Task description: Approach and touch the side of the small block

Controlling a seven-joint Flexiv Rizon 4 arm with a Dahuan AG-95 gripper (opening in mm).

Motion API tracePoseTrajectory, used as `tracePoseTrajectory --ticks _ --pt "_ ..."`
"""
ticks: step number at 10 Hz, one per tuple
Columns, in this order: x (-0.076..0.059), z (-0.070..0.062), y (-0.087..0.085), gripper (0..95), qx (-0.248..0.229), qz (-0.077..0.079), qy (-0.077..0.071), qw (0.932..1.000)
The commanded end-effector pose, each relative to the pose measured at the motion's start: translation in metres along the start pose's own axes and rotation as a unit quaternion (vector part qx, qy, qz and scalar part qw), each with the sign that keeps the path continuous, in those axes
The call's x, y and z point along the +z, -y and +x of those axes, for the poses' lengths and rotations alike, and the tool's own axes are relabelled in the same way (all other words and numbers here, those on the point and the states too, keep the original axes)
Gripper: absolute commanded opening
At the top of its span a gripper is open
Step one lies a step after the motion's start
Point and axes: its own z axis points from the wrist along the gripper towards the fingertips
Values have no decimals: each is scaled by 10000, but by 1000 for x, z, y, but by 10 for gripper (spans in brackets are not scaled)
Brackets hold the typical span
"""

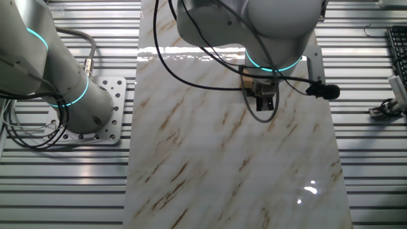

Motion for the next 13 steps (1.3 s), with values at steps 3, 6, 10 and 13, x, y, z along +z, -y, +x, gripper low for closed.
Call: tracePoseTrajectory --ticks 3,6,10,13 --pt "4 -1 -3 0 33 -19 29 10000" --pt "7 -3 -7 0 93 -18 54 9999" --pt "18 -2 -9 0 97 -30 150 9998" --pt "20 -1 -11 0 153 -20 190 9997"
